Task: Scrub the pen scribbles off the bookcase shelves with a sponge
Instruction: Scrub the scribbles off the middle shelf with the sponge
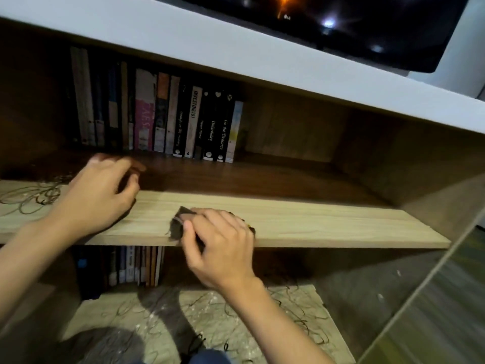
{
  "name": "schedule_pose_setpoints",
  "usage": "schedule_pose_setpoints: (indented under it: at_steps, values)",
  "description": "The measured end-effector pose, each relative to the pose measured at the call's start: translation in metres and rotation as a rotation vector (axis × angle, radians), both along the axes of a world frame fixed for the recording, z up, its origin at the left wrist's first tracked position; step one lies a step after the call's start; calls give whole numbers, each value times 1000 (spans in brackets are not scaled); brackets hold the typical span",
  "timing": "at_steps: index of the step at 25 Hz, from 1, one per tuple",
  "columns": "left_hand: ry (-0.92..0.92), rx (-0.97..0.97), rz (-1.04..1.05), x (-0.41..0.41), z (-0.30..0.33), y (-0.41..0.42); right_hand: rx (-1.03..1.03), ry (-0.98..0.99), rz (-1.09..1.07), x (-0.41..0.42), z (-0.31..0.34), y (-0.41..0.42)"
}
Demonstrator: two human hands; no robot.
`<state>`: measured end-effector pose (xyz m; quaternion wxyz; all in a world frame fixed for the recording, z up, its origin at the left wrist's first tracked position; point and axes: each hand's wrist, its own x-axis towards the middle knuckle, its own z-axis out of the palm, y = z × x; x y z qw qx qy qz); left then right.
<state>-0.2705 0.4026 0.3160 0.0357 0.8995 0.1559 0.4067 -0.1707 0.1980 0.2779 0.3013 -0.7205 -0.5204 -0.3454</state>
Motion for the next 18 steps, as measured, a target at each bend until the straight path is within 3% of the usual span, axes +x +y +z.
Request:
schedule_pose_setpoints:
  at_steps: [4, 11, 14, 16, 18]
  values:
    - [18, 17, 22, 3, 1, -2, 40, -36, -114, 82, -5, -78]
    - [46, -15, -73, 21, -1, -28, -212, 629, -420, 161, 48, -157]
    - [87, -35, -79, 24, -2, -26, -453, 681, -520, 161, 58, -119]
    - [103, -42, -89, 24, -2, -24, -551, 578, -427, 136, 58, -74]
    - [116, -53, -92, 24, -2, -23, -598, 509, -157, 88, 56, -31]
